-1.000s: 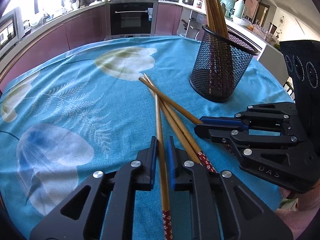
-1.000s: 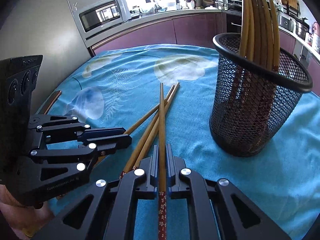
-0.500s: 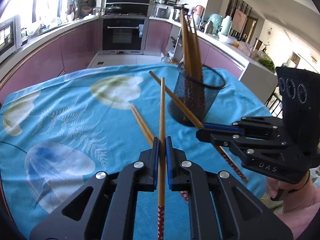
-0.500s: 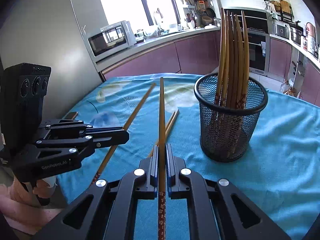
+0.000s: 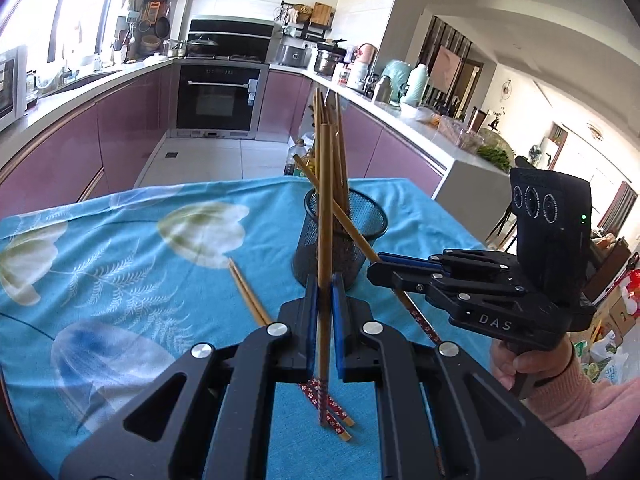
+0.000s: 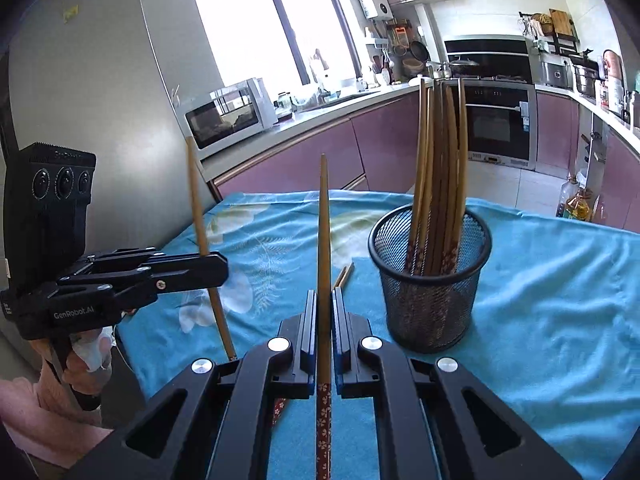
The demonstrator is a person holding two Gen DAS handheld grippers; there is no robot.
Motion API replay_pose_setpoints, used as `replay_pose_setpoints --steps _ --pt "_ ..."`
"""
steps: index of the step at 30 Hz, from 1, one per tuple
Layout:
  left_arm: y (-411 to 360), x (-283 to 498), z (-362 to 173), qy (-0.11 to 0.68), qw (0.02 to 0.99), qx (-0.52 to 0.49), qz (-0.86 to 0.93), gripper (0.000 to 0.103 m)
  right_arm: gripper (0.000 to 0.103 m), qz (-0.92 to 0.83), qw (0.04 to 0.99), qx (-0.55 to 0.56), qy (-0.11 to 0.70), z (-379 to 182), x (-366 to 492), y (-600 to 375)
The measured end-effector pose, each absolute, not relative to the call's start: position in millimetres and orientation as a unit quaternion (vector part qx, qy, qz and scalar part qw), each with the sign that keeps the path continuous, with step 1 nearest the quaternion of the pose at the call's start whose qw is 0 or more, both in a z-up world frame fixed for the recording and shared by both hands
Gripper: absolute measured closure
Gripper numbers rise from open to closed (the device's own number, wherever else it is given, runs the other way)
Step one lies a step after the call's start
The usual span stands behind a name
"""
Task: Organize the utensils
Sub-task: 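Lift the chopstick upright and carry it over the mesh cup with the right gripper, then lower the chopstick into the mesh cup with the right gripper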
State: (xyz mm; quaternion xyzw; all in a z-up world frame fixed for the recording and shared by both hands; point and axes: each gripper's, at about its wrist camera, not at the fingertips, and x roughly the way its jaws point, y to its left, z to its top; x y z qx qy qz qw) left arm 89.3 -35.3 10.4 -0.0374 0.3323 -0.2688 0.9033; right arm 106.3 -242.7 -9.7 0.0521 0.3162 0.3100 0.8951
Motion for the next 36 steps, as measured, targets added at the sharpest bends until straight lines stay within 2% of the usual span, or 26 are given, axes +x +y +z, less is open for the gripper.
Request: replay_pose_setpoints --steps 9,21,36 --pt "-37 94 30 0.32 0.903 -0.052 -0.282 0.096 0.097 0.326 0.893 0.088 0.297 -3 111 -257" --pt "-52 112 34 0.326 0.899 -0.048 -0.289 0.096 0.097 0.327 0.899 0.074 0.283 5 107 -261" --pt "-60 134 102 0.256 0.919 -0.053 -0.295 0.096 0.097 0.272 0.937 0.063 0.211 59 132 -285"
